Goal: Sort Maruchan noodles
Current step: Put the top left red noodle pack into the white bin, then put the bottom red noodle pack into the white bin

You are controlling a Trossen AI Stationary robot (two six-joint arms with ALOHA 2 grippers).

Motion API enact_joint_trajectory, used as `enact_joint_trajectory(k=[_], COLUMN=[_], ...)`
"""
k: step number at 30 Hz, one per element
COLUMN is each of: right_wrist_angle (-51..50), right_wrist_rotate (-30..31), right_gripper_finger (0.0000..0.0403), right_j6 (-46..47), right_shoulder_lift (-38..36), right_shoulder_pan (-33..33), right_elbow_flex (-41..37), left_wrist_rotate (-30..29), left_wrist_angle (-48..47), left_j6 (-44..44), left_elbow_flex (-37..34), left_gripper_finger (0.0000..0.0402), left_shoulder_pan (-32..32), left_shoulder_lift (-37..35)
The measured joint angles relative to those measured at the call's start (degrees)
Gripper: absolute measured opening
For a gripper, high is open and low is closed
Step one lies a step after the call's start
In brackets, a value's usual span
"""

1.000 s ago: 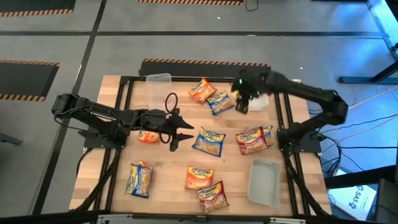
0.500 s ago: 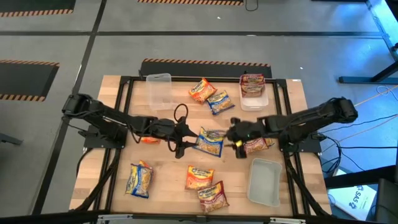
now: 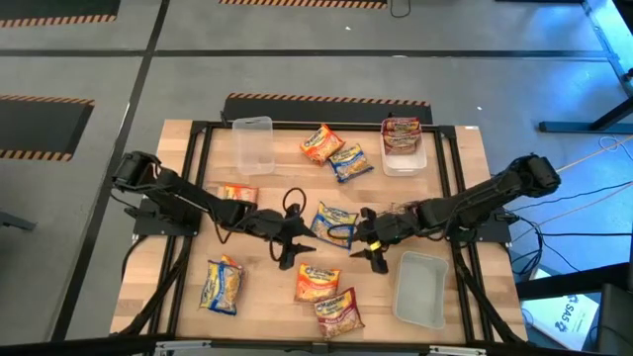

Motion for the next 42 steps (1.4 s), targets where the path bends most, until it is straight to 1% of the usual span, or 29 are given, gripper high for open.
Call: enact_joint_trajectory(k=[4,8,10,12,14,16,21,25,29,33,35,39,42], right_wrist_angle=[3.6,3.9,4.1,4.7,6.1,8.1,9.2,12.3,17.0,20.7,22.6,23.2,23.2], right_wrist_rotate=[-2.5,-5.8,-5.4,-3.8,-2.8,-2.6,-2.4,-2.9,-2.8,-0.8,-0.8,-0.8,-1.3], right_gripper_finger=[0.0243,0.0284,0.0298,0.0305,0.0309,0.0309,0.0310,0.0310,0.0310,0.0310,0.0310,0.0310,0.0310], right_j6=[4.4,13.8,17.5,19.6,22.3,24.9,32.9,39.9,43.8,48.9,49.3,49.0,48.2], right_shoulder_lift=[3.7,6.4,7.7,9.4,10.9,12.2,14.2,17.0,20.0,22.7,23.9,26.0,27.2], right_shoulder_pan=[2.4,4.1,5.8,7.7,9.4,10.5,13.4,15.5,17.2,17.8,17.7,17.7,17.7], right_elbow_flex=[0.0,0.0,0.0,0.0,0.0,0.0,0.0,0.0,0.0,0.0,0.2,2.3,4.1], left_wrist_rotate=[-1.3,-2.7,-2.9,-3.0,-4.0,-5.1,-5.2,-5.1,-5.0,-5.1,-5.2,-5.4,-7.0], left_wrist_angle=[0.6,2.6,6.8,10.7,14.8,16.8,17.0,17.0,17.0,15.8,15.4,15.3,15.2], left_j6=[-2.1,-4.7,-6.0,-6.6,-7.5,-8.7,-14.6,-16.7,-17.8,-19.3,-19.7,-21.3,-22.5], left_elbow_flex=[0.0,0.0,0.0,0.0,0.0,0.1,2.1,5.4,8.8,11.7,12.5,13.5,13.8], left_gripper_finger=[0.0183,0.0183,0.0183,0.0183,0.0183,0.0183,0.0183,0.0183,0.0183,0.0183,0.0183,0.0183,0.0183], left_shoulder_pan=[-3.6,-8.3,-10.7,-12.9,-14.8,-16.4,-19.2,-21.4,-23.2,-24.3,-24.6,-24.6,-24.4], left_shoulder_lift=[0.0,1.1,2.7,4.6,6.6,8.4,12.3,16.7,20.5,23.5,24.6,26.8,27.3])
